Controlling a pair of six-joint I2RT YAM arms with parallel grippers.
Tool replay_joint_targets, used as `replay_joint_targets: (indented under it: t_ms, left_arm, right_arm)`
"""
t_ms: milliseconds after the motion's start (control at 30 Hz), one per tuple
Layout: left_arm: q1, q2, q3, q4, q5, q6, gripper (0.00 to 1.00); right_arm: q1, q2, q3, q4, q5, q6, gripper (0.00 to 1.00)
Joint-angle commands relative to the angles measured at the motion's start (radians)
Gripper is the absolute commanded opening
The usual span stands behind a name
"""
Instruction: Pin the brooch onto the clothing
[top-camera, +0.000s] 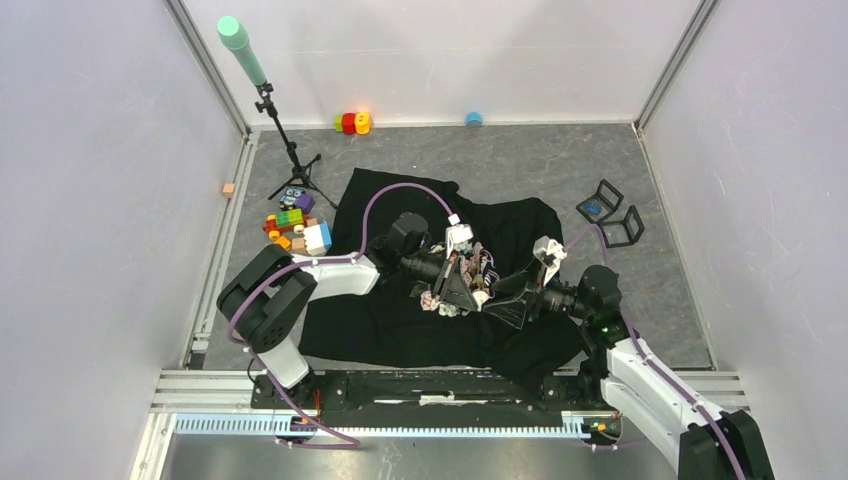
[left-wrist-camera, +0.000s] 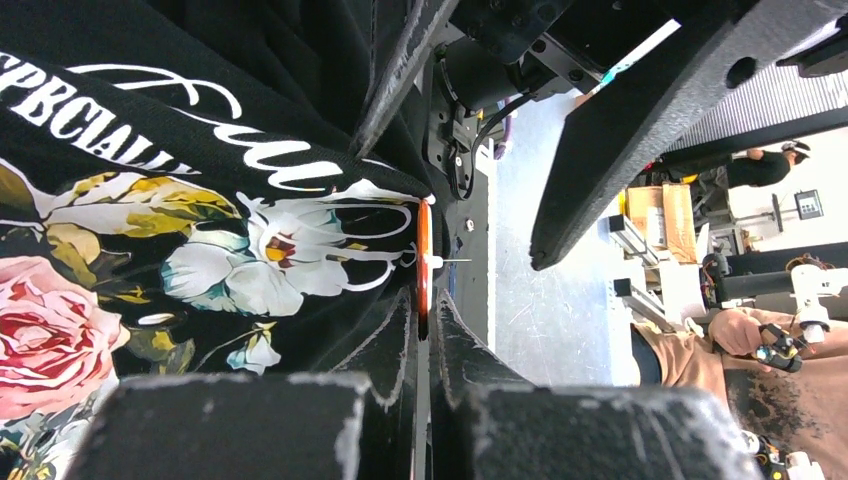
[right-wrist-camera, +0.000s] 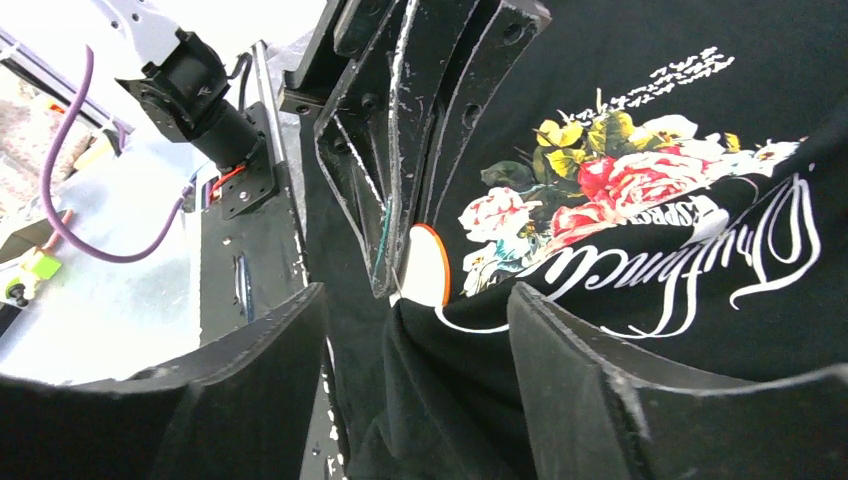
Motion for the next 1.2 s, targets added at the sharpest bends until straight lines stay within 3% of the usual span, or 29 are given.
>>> replay_joint_targets:
  t_ms: [0, 233, 600, 967, 1167]
  left_arm:
    - [0.0, -0.048, -0.002, 0.025, 0.071, 0.036, 0.02]
    - [-0.001, -0.053, 0.0, 0.029, 0.073, 0.03, 0.02]
    - [-0.019, -0.041, 0.017, 0.027, 0.073, 0.021, 0.02]
    - [-0.039, -0.033, 0.03, 0.023, 0.077, 0.02, 0.02]
    - [-0.053, -0.029, 0.036, 0.009, 0.083, 0.028, 0.02]
  right_arm:
    - [0.003, 0.023, -0.011, 0.079, -0.045, 0.018, 0.69]
    - [0.004, 0.058, -0.027, 0.122, -0.062, 0.037, 0.56]
    - [0.035, 0.102, -0.018, 0.139, -0.05, 0.03, 0.51]
    - [0.047, 0.149, -0.015, 0.158, -0.043, 0.036, 0.28]
    - [0.056, 0.179, -0.004, 0.167, -0.052, 0.048, 0.21]
